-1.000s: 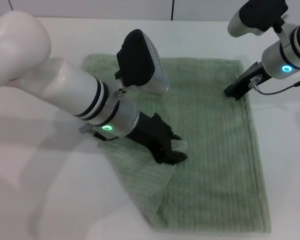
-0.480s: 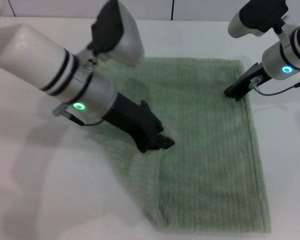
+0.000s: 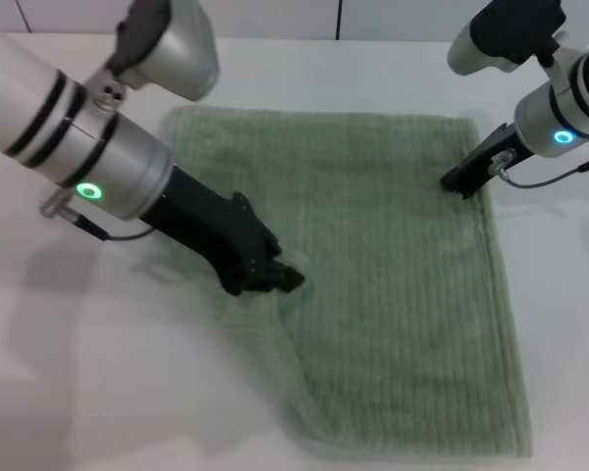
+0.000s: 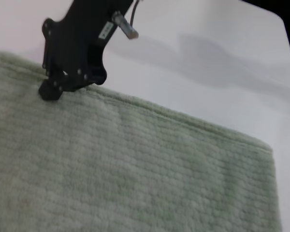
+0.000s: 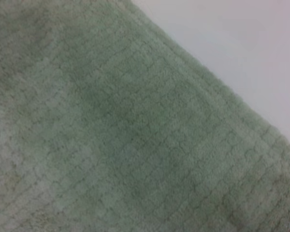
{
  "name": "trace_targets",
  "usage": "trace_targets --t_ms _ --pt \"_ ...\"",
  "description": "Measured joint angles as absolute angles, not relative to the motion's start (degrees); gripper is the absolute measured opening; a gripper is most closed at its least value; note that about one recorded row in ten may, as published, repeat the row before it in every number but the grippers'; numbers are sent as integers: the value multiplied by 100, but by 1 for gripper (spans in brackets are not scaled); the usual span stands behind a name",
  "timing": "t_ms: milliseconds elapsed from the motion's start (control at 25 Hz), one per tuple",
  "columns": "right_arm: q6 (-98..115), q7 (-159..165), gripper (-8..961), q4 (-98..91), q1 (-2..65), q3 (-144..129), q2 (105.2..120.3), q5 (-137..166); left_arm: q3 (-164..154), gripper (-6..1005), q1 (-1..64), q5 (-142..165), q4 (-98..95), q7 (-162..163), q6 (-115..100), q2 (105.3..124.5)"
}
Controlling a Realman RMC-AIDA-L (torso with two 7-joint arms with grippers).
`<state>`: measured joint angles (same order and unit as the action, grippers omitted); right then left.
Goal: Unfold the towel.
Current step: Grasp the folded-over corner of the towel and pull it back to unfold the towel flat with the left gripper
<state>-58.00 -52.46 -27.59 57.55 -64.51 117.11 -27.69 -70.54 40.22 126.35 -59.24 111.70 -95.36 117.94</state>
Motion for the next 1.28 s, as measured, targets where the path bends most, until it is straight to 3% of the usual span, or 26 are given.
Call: trace_targets --t_ms 1280 --pt "-5738 -5285 2 -2733 5783 -6460 11712 -2679 -5936 70 3252 12900 -6378 11158 -10735 11795"
